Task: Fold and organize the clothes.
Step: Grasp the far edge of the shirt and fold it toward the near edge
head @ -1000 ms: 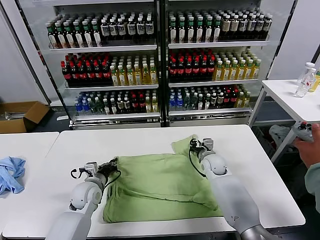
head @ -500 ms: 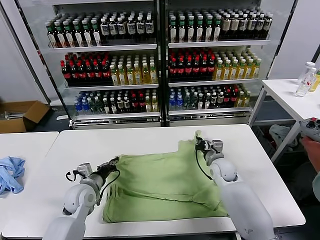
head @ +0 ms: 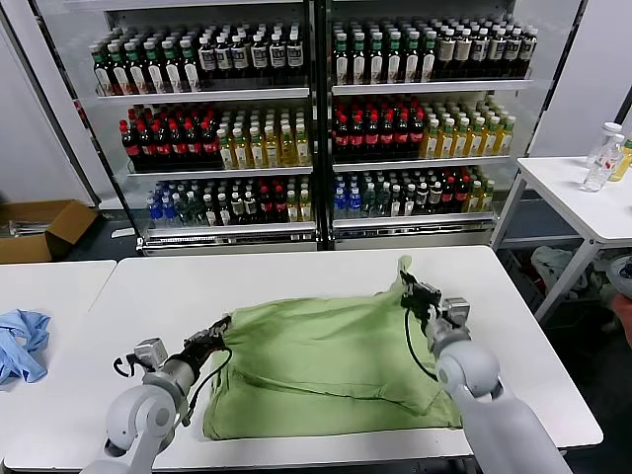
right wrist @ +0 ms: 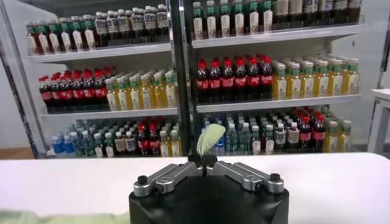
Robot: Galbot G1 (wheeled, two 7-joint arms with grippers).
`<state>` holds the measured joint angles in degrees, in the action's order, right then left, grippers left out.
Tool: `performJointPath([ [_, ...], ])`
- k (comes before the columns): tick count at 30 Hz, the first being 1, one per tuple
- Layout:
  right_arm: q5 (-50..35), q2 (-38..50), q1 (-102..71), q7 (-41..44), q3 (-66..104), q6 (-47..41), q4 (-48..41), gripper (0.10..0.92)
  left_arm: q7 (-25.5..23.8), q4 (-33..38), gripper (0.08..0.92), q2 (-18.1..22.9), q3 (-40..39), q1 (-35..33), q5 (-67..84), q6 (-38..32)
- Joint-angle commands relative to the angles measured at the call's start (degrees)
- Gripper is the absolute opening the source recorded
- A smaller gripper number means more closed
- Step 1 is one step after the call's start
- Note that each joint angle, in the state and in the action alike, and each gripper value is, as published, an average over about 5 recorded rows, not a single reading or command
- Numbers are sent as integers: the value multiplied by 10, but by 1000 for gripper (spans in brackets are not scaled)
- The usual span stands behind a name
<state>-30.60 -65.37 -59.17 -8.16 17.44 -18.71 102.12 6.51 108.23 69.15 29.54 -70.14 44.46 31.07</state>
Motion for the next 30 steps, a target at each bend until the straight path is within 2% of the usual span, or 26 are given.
performJointPath([
  [1, 0, 14, -128, -1, 53, 8, 93, 106, -2, 48, 86, -7, 16, -68, 3, 0],
  [8, -3, 4, -187, -19, 84, -22, 124, 106, -22, 53, 86, -22, 27, -104, -34, 7],
  [12, 8, -8, -193, -37, 78, -63, 118, 106, -32, 45, 86, -21, 17, -116, -96, 3],
  [15, 27, -20, -185, -51, 66, -93, 100, 137, -33, 42, 86, -17, 7, -115, -137, -1],
  [18, 54, -28, -179, -57, 57, -98, 88, 215, -30, 47, 112, -10, -1, -118, -177, -10],
  [20, 69, -30, -183, -58, 55, -97, 94, 276, -21, 55, 158, -3, -4, -125, -202, -24],
  [25, 93, -29, -204, -54, 57, -88, 118, 414, 30, 81, 305, 29, -9, -159, -253, -68],
  [30, 102, -31, -210, -54, 58, -85, 126, 553, 68, 92, 443, 68, -30, -180, -298, -83],
])
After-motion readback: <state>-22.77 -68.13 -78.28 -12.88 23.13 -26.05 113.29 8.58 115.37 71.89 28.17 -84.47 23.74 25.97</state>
